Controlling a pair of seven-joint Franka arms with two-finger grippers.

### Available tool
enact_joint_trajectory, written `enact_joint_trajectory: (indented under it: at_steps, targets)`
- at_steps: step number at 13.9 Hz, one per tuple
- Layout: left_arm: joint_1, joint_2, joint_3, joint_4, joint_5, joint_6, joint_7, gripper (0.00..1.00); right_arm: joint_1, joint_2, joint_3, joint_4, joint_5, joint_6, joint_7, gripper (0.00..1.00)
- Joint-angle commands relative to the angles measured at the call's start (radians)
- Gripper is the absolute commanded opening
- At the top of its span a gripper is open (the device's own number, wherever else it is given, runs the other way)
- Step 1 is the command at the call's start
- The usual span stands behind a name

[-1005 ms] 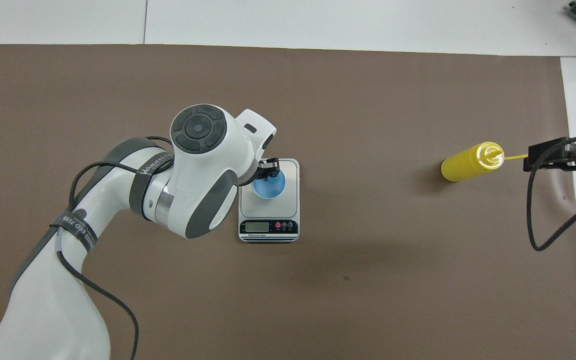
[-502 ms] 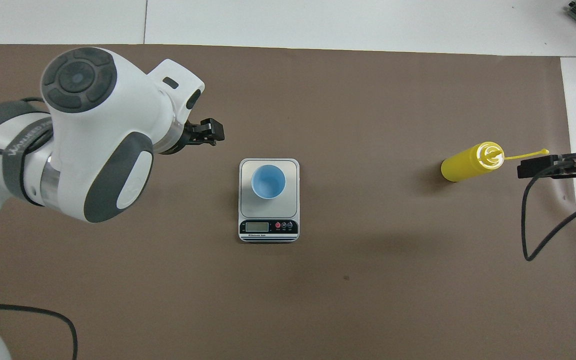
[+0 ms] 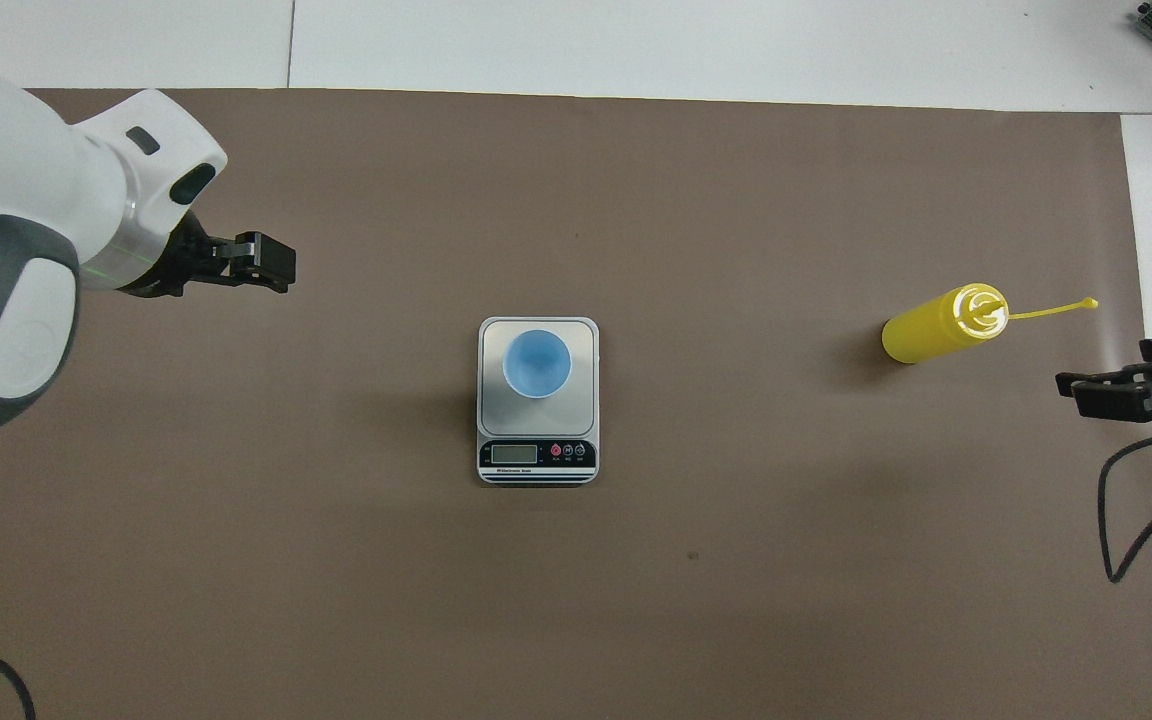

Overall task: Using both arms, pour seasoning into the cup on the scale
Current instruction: 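Release the cup and withdraw the left gripper while the right gripper reaches the bottle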

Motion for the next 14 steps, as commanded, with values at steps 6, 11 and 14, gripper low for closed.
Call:
enact_joint_trajectory:
  at_steps: [6,11,14]
  targets:
    - [0.072,-0.094,-0.008,-0.125,0.008,-0.018,0.177,1.0,-0.126,0.064,0.008,-0.175,0.535,0.188,-0.735,1.0]
    - [0.138,-0.115,-0.008,-0.125,0.008,-0.03,0.189,1.0,-0.155,0.193,0.009,-0.181,0.887,0.187,-1.161,1.0]
    - [0.144,-0.132,-0.006,-0.12,0.013,-0.032,0.189,1.0,-0.135,0.229,0.009,-0.181,1.002,0.184,-1.273,1.0]
